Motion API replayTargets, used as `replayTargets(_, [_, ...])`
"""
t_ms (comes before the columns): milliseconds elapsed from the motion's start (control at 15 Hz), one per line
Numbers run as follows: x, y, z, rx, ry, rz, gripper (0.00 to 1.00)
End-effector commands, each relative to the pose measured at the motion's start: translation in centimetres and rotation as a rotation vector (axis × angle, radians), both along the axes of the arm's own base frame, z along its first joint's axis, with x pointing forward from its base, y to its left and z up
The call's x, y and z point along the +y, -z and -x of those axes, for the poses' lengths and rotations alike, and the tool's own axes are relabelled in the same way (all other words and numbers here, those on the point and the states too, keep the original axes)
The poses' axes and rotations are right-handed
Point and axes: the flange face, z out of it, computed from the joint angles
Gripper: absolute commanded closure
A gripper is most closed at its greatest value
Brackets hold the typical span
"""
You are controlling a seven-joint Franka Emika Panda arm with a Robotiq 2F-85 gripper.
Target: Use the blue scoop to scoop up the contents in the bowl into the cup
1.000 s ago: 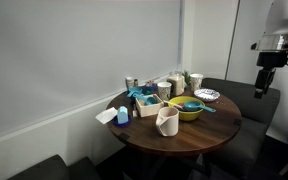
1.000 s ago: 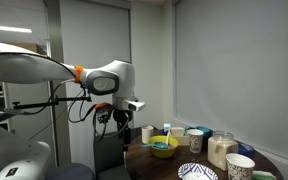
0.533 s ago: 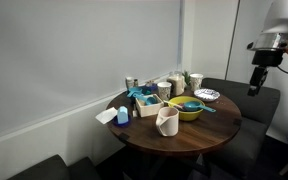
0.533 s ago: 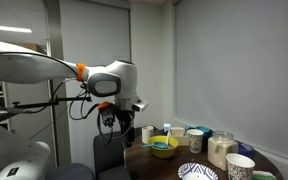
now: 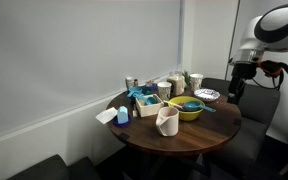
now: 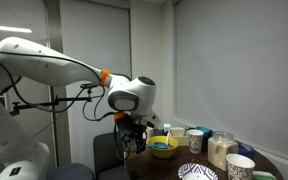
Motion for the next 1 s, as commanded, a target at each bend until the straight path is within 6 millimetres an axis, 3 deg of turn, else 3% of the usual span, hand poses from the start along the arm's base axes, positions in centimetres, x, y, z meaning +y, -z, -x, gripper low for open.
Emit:
replayTargets(0, [-0.1, 1.0, -0.7, 0.025, 0.017, -0.002, 0.00])
replayTargets(133, [-0.1, 2.1, -1.3, 0.050, 0.015, 0.002, 0.00])
replayTargets(267, [0.2, 2.0, -1.1, -0.004, 0.024, -0.013, 0.00])
replayTargets(667, [0.3, 2.5, -0.6, -0.125, 0.079, -0.313, 0.00])
replayTargets(933, [-0.6, 4.0, 0.2, -0.103, 0.152, -0.326, 0.00])
